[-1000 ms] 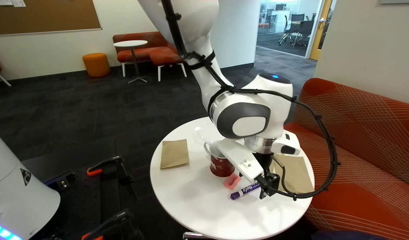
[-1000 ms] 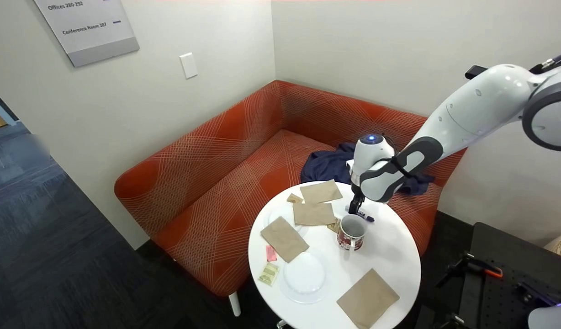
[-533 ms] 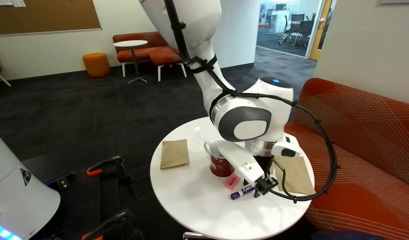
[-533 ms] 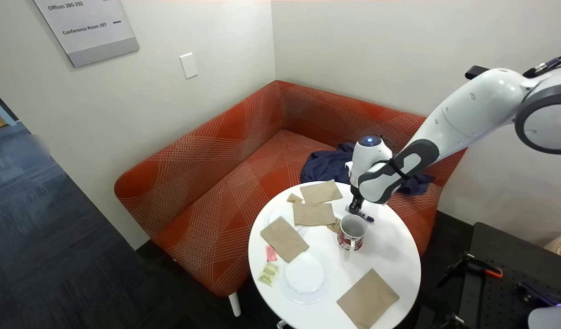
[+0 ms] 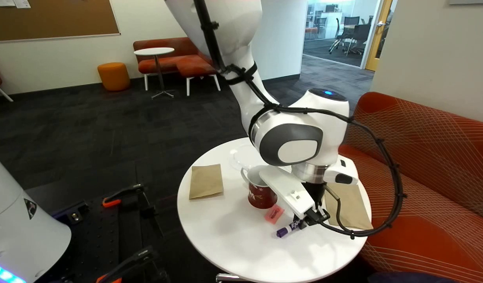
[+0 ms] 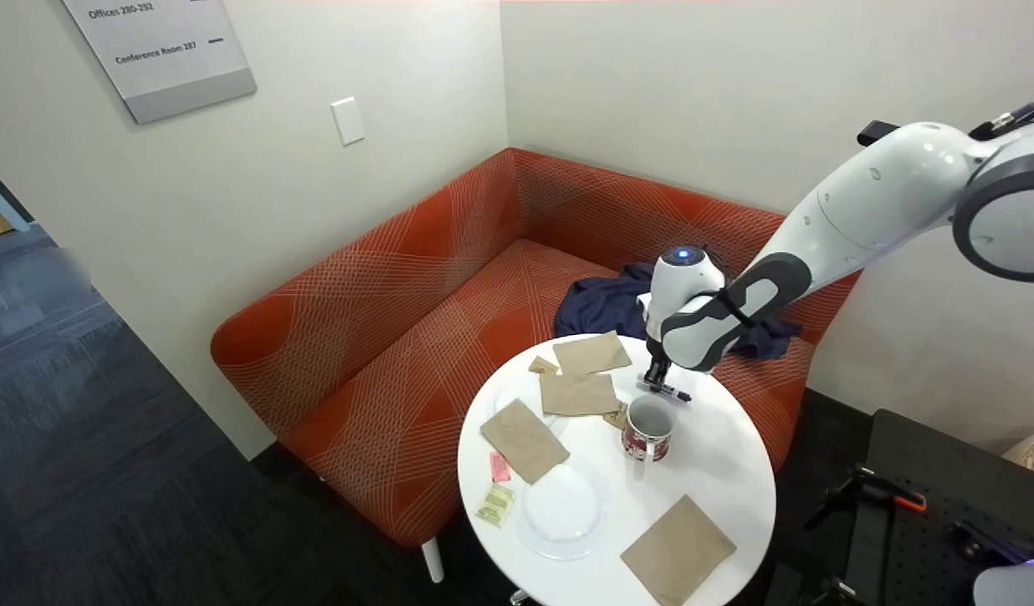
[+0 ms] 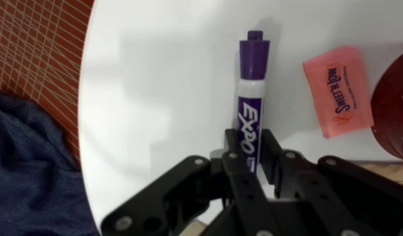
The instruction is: Put the blue marker in the mug
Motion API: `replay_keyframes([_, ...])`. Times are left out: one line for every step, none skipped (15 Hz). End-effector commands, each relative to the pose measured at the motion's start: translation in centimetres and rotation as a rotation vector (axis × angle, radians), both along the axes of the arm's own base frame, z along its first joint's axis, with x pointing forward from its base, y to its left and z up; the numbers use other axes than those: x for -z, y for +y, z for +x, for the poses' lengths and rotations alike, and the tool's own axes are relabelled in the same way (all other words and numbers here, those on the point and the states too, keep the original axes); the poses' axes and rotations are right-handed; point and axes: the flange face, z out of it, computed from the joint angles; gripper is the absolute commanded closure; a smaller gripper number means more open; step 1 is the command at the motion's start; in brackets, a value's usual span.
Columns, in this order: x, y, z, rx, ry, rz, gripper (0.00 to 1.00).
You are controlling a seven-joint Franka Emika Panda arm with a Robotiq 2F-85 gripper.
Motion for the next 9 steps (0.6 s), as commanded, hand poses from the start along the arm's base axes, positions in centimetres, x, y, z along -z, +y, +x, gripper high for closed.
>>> replay_keyframes([-4.4, 0.0, -0.5, 0.002, -0.034, -0.017, 0.95])
replay_keyframes([-5.6, -0.1, -0.6, -0.002, -0.044, -0.02, 0.95])
replay_keyframes([-6.7, 0.1, -0.5, 0.0, -0.052, -0.023, 0.95])
replay_keyframes([-7.9, 0.3, -0.5, -0.008, -0.058, -0.021, 0.95])
replay_keyframes([-9.0, 0.5, -0.6, -0.01, -0.061, -0.024, 0.95])
replay_keyframes([-10.3, 0.7, -0.7, -0.016, -0.064, -0.024, 0.95])
replay_keyframes([-11.4, 1.0, -0.8, -0.025, -0.067, -0.024, 0.95])
replay_keyframes([-12.6, 1.2, -1.0, -0.023, -0.068, -0.029, 0.95])
replay_keyframes([-13.6, 1.4, -1.2, -0.029, -0.067, -0.028, 0.95])
